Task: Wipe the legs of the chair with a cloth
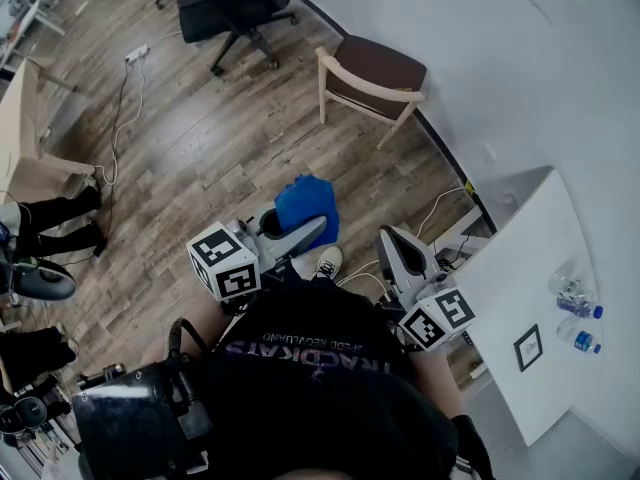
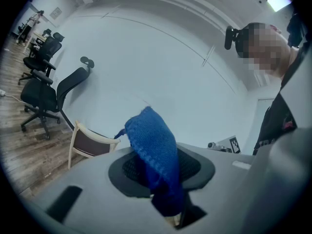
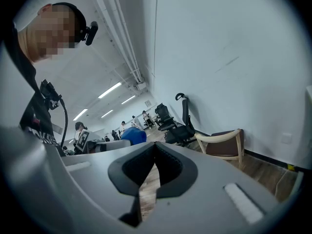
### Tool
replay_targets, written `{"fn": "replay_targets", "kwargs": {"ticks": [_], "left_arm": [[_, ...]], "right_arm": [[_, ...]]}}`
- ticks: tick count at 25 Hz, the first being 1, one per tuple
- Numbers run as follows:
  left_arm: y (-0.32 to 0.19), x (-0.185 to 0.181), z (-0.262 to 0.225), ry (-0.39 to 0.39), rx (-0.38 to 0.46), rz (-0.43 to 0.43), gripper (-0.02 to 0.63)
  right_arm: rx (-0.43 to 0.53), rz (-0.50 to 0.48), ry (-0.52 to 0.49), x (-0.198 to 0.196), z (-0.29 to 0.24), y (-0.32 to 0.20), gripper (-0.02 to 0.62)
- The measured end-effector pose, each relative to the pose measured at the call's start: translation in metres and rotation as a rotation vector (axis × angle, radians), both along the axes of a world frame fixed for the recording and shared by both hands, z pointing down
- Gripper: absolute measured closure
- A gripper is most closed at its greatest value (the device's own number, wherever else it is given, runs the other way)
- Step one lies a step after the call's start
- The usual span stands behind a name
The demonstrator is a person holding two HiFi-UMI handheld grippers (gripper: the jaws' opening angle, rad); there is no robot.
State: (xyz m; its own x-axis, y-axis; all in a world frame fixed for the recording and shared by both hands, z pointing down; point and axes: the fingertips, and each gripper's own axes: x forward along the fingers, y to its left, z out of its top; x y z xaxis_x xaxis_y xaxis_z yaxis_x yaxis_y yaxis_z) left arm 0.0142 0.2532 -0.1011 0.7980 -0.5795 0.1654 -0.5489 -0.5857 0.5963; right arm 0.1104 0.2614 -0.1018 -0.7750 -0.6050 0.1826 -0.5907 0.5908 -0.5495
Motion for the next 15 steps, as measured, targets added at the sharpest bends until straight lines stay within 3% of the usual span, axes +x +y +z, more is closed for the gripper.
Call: {"fn": "replay_targets", "kwargs": {"ticks": [15], "left_arm": [[-0.017, -0.053, -0.004, -0.031, -0.001, -0.089, 0.479]], "right_arm": [[-0.029, -0.024, -0.027, -0.032, 0.001, -0.02, 0.588]]}}
